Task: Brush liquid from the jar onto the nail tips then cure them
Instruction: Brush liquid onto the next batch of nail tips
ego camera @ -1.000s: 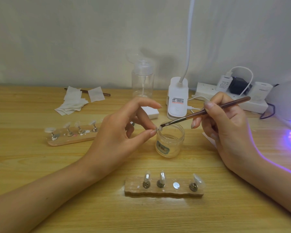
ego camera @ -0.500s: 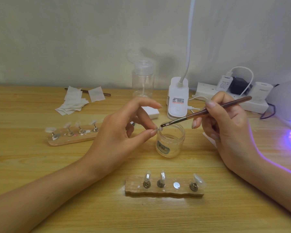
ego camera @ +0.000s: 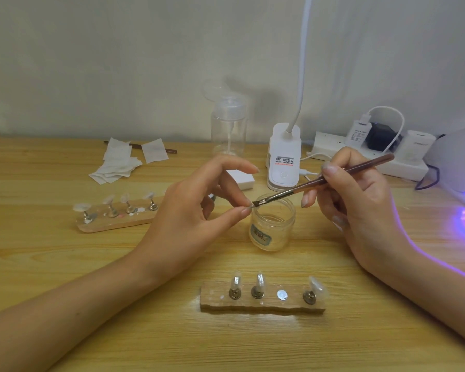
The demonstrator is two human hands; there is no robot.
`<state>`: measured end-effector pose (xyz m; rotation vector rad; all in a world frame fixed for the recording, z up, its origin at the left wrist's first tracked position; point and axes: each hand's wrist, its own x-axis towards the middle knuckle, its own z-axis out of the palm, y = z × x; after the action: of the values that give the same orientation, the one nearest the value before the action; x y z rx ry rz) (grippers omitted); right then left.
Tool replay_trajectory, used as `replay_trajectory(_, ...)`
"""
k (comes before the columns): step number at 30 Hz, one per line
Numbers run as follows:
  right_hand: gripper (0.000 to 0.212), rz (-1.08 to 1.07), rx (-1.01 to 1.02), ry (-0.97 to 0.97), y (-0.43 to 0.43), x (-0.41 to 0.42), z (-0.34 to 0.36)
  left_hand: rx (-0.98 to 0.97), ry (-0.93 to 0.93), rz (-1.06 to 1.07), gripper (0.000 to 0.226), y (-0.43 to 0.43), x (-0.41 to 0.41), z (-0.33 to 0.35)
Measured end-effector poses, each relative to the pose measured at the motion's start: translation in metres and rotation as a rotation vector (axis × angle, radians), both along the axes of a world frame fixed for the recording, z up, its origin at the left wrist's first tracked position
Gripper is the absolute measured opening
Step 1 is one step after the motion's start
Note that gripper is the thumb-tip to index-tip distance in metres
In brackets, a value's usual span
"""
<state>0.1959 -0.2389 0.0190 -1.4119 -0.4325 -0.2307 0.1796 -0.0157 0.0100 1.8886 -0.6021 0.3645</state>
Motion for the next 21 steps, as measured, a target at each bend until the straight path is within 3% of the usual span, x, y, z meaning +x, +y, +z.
replay_trajectory(6, 0.019, -0.081, 0.005, 0.043, -0.0014, 0.0003, 0.0004, 0.001, -0.002, 0.000, 0.041, -0.0001, 0.0003, 0.0000)
replay_trajectory(11, 0.021, -0.001, 0.007, -0.005, 0.0002, -0.0015, 0.0013, -0.005, -0.001, -0.002, 0.040, -0.0004, 0.0002, 0.0000)
replay_trajectory(21, 0.023, -0.054, 0.027, 0.007, 0.0005, -0.0023, 0.0032, -0.003, 0.000, 0.003, 0.043, 0.0000, 0.0004, 0.0000)
